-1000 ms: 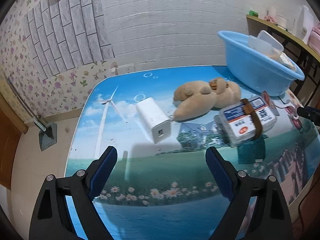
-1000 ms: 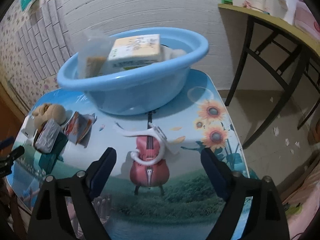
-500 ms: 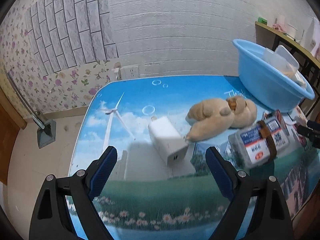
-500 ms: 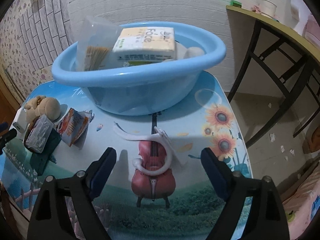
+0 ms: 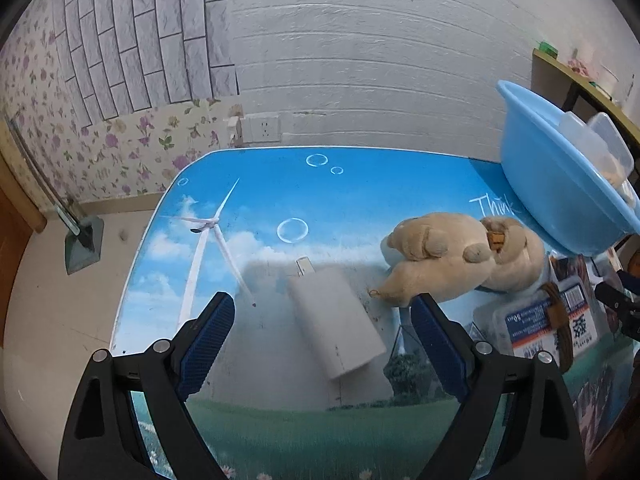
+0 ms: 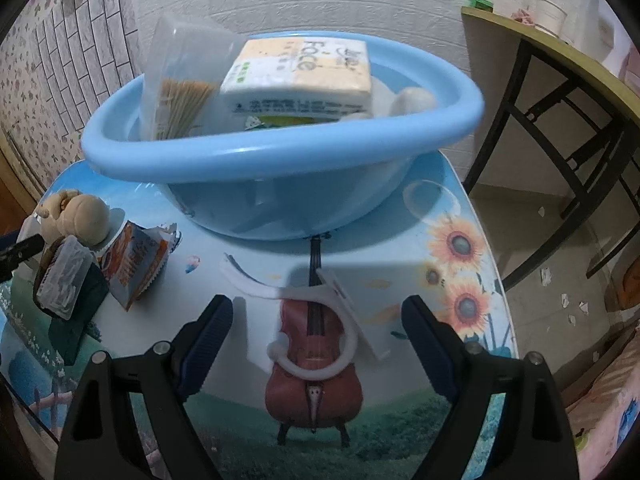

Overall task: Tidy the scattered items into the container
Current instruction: 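Move both grippers back toward the white charger and the white hook, then grasp the white charger with the left gripper while the right gripper grasps the white hook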

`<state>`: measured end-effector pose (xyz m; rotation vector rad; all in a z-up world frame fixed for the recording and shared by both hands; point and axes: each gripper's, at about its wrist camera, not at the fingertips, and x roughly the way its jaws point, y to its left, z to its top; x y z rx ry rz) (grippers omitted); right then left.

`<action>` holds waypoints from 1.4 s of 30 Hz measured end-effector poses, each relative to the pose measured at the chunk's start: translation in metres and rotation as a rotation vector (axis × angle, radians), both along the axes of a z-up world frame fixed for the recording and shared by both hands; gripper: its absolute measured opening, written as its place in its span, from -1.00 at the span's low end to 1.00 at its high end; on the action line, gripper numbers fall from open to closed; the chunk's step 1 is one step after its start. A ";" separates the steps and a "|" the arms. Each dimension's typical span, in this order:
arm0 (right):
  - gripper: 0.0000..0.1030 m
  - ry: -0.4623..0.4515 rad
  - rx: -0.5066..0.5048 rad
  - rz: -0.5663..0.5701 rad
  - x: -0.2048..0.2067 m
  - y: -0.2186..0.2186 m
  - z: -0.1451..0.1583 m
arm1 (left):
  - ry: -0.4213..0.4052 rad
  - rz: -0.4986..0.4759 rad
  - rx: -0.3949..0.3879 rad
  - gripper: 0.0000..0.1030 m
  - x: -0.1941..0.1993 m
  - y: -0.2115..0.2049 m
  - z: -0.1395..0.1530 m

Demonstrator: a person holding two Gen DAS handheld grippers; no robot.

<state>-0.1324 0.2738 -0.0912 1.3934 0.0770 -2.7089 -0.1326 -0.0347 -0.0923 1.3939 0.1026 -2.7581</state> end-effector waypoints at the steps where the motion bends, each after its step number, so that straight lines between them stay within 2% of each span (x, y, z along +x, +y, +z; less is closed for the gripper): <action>1: 0.70 -0.002 -0.003 -0.001 -0.001 0.000 -0.001 | -0.002 0.002 -0.001 0.75 -0.002 0.000 -0.001; 4: 0.70 -0.011 -0.006 0.002 -0.003 -0.001 -0.003 | 0.000 0.004 0.000 0.73 -0.006 -0.001 -0.002; 5: 0.70 -0.010 -0.008 0.005 -0.003 -0.002 -0.004 | 0.003 0.003 0.001 0.60 -0.006 -0.001 -0.002; 6: 0.70 -0.009 -0.009 0.008 -0.003 -0.003 -0.004 | 0.004 0.000 0.003 0.31 -0.007 -0.001 -0.002; 7: 0.70 -0.008 -0.010 0.010 -0.004 -0.002 -0.003 | -0.001 -0.003 0.002 0.12 -0.008 -0.001 -0.003; 8: 0.70 -0.006 -0.011 0.014 -0.004 -0.002 -0.003 | -0.016 -0.013 0.006 -0.20 -0.009 -0.001 -0.006; 9: 0.70 -0.006 -0.012 0.018 -0.004 -0.001 -0.003 | -0.005 -0.019 -0.011 -0.33 -0.008 0.001 -0.006; 11: 0.63 -0.002 -0.022 0.027 -0.003 0.001 -0.002 | -0.001 -0.031 -0.040 -0.46 -0.009 0.003 -0.006; 12: 0.39 0.006 -0.025 0.030 -0.002 0.001 -0.001 | -0.001 -0.036 -0.038 -0.50 -0.008 0.003 -0.006; 15: -0.06 0.013 -0.019 0.023 -0.001 0.005 0.003 | -0.006 -0.037 -0.029 -0.51 -0.005 0.002 -0.005; 24: -0.63 0.038 -0.054 0.054 0.016 0.009 0.017 | 0.035 -0.085 -0.044 -0.52 0.017 0.014 0.015; 29: -0.70 0.049 -0.053 0.088 0.028 0.000 0.023 | 0.045 -0.107 -0.051 -0.52 0.035 0.024 0.024; 42: -0.71 0.056 -0.101 0.078 0.065 0.013 0.029 | 0.014 -0.141 -0.039 -0.52 0.076 0.040 0.024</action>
